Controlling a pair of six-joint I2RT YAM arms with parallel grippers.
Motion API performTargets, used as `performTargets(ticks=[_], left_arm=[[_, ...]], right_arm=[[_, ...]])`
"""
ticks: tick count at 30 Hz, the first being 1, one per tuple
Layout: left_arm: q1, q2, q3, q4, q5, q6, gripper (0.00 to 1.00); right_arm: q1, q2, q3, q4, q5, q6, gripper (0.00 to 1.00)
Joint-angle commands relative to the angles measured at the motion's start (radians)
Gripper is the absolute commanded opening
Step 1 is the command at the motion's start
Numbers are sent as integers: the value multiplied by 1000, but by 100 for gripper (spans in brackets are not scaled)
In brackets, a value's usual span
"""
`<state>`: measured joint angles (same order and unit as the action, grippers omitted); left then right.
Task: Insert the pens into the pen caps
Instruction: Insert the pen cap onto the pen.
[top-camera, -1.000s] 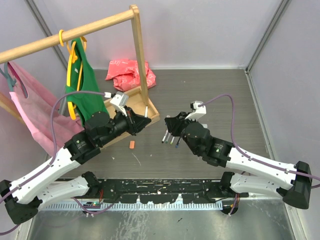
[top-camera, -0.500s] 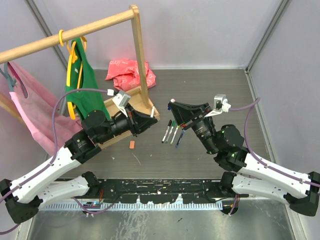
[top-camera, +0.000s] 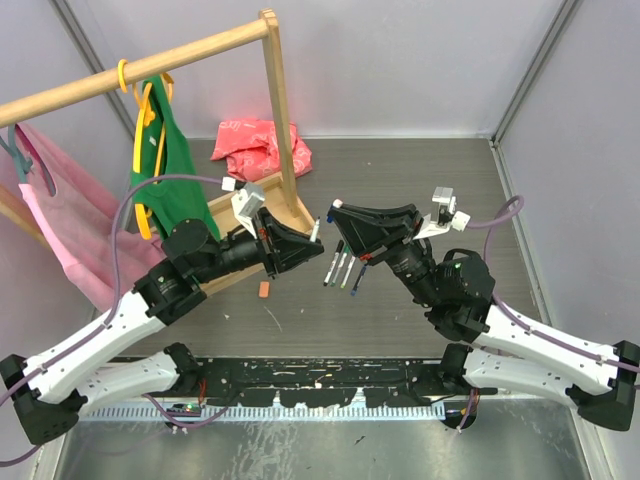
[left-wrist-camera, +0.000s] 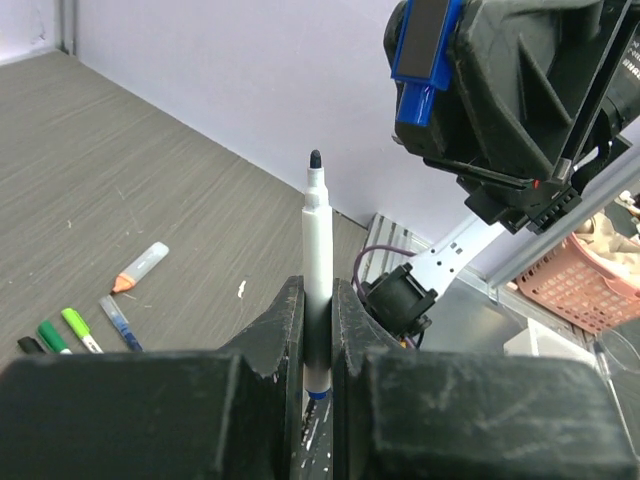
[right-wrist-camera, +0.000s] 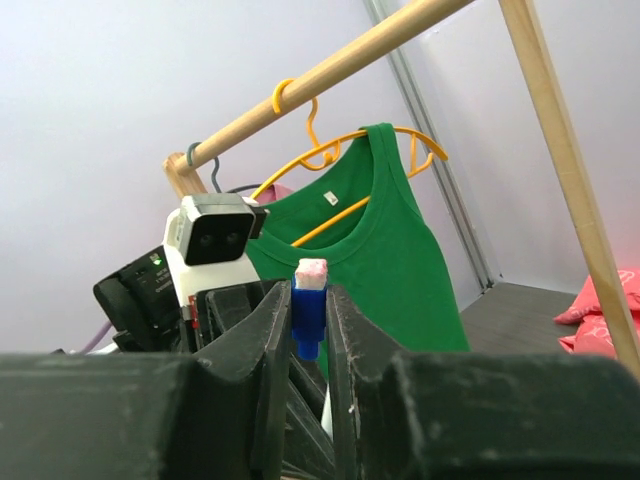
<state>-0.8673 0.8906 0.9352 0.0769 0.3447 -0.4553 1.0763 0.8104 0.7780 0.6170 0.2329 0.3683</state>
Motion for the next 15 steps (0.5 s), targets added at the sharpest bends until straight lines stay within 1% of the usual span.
performTargets(ticks=[1,15], left_arm=[[6,6,45,75,69,5,0],[6,10,40,99,114,1,0]], right_arm=[[1,8,50,91,-43,-27,0],[1,18,52,83,-23,-13,0]])
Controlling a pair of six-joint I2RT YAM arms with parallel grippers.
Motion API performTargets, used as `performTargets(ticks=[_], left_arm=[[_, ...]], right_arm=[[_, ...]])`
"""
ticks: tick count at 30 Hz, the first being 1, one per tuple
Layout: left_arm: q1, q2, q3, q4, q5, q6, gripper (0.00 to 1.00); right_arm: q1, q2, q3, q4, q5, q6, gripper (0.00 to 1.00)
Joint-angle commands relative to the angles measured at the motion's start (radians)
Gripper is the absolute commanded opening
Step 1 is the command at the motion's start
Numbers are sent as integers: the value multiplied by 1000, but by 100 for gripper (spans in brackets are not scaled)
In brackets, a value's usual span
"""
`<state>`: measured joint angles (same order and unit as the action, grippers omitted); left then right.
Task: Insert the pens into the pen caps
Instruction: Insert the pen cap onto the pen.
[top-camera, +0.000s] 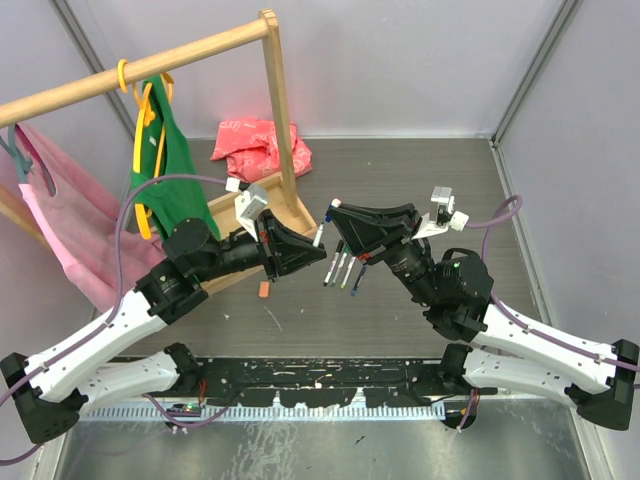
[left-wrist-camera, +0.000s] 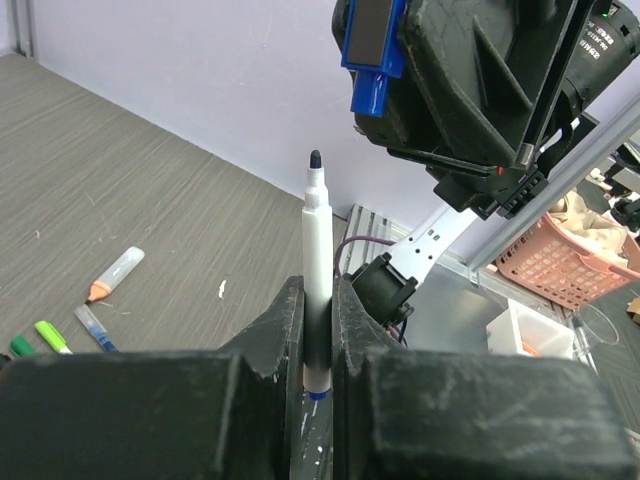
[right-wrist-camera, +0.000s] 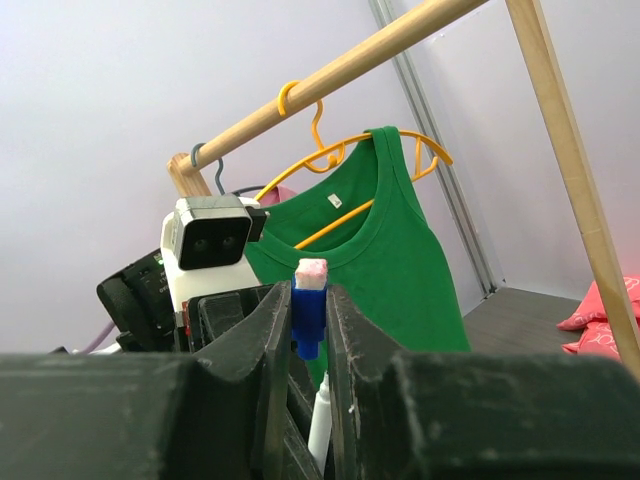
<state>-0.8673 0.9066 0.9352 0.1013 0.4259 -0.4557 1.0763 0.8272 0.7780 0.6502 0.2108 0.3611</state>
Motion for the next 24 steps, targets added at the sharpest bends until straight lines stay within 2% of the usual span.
performTargets(ticks=[1,24], left_arm=[[7,-6,40,76,34,2,0],[6,-2,45,87,51,0,0]], right_arm=[[1,2,53,49,-1,-5,0],[1,21,58,8,31,22,0]])
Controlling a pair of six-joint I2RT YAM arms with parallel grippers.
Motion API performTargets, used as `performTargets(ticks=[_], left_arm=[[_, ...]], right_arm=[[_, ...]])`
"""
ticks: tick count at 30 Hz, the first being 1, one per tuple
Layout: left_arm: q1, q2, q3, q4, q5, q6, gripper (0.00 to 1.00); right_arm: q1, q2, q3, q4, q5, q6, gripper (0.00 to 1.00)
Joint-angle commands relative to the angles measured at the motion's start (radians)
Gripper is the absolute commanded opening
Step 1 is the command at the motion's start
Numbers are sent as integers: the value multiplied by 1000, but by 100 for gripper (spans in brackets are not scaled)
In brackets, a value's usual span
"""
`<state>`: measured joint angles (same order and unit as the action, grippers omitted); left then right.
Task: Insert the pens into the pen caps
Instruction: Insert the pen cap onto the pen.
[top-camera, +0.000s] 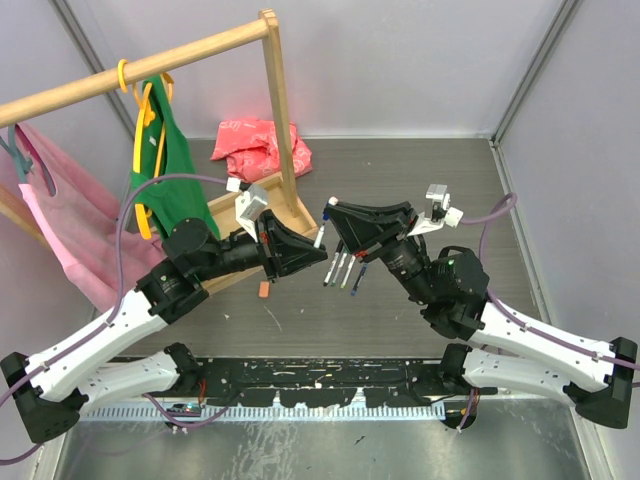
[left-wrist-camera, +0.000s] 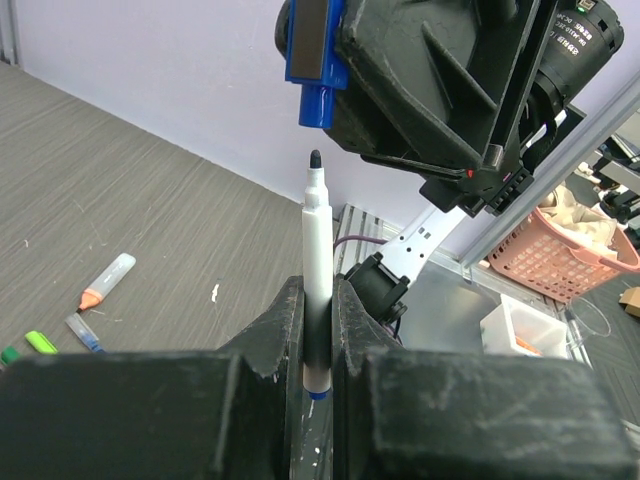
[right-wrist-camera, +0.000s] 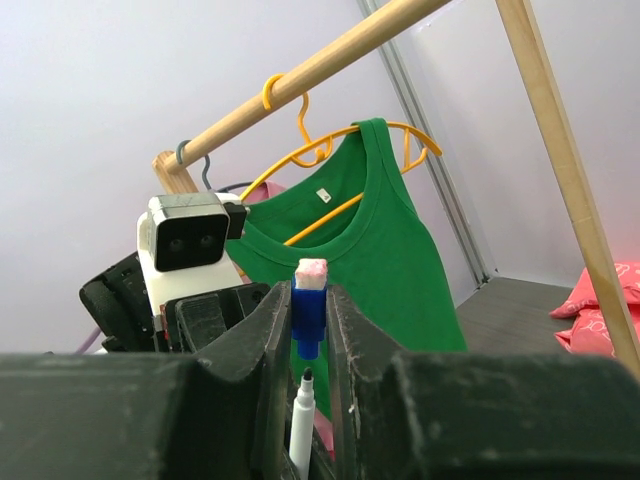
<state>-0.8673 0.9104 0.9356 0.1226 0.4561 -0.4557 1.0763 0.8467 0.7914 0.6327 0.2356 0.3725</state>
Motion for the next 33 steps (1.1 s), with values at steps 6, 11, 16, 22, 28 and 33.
performTargets(ticks=[6,11,16,22,28,33], left_arm=[[6,-9,43,65,15,0,0],[7,-13,37,70,5,0,0],[6,-17,35,69,0,2,0],[7,-18,34,66,-3,4,0],[5,-16,32,66,-4,3,0],[5,-15,32,66,-6,2,0]], right_arm=[[1,8,51,22,-6,19,0],[1,8,53,16,-7,22,0],[1,6,54,11,-7,23,0],[1,2,54,9,-7,23,0],[1,-9,54,23,-7,23,0],[1,-18,51,30,-7,20,0]])
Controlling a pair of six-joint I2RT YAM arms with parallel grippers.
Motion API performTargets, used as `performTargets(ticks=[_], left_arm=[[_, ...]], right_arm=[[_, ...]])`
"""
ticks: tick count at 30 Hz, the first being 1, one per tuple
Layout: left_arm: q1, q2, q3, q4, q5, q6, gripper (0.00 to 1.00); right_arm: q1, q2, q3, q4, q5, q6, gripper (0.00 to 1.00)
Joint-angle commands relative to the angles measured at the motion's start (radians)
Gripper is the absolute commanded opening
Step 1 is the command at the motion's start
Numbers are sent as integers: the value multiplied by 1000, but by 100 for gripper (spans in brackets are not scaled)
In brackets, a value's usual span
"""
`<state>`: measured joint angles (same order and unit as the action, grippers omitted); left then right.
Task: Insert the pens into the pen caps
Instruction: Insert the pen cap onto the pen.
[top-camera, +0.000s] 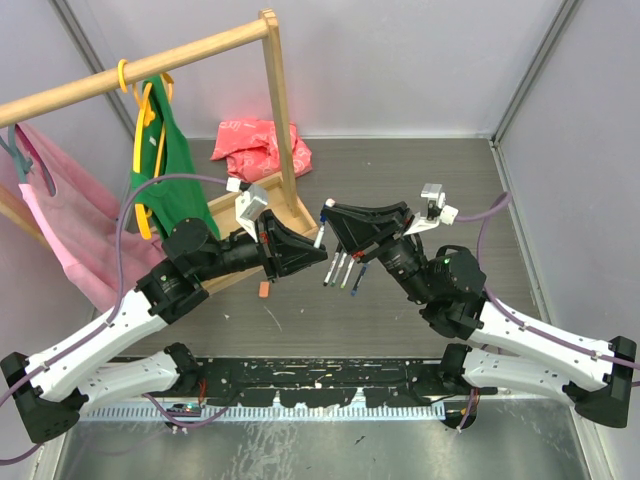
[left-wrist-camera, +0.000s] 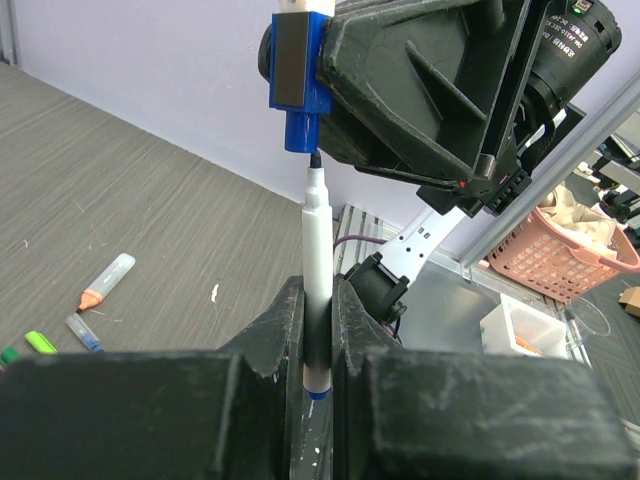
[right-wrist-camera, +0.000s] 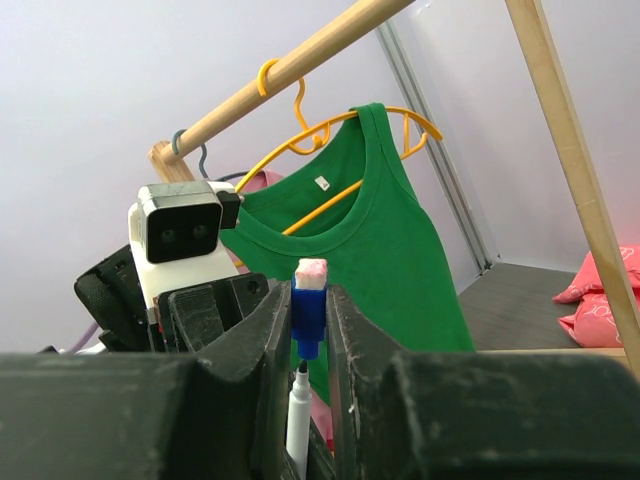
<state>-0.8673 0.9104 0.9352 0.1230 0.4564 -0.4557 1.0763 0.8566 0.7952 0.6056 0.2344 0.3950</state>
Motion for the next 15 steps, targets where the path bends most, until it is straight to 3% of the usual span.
performTargets(ticks=[1,15], left_arm=[[6,-15,33,66,-7,3,0],[5,-11,34,64,-10,3,0]], right_arm=[[1,-29,46,57,-6,-2,0],[1,-39,33,45,0,-2,0]])
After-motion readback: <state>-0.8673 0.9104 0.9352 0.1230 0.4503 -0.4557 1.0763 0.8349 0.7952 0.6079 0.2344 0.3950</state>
